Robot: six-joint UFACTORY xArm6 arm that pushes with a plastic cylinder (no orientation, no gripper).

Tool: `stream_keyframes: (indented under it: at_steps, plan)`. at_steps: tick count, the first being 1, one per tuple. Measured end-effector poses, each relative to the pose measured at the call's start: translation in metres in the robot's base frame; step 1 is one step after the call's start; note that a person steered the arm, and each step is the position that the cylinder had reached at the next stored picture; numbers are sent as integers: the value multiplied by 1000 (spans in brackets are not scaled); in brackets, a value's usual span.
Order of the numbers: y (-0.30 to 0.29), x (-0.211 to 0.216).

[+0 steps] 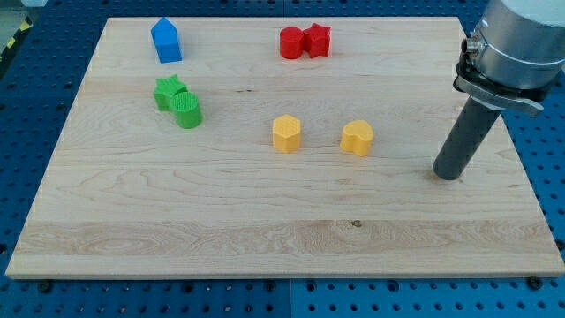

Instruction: Move the yellow heart slightly up

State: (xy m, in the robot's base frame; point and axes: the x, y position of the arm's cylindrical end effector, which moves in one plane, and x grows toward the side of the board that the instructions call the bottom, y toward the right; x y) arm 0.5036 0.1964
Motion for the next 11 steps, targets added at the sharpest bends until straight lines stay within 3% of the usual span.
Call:
stream_keyframes:
  at_steps: [3, 4, 7, 8, 9, 11]
  plan:
    - [-19, 3]
    - [-50, 2]
    - [-100, -39]
    - [-100, -38]
    - [-102, -9]
    - [-193, -13]
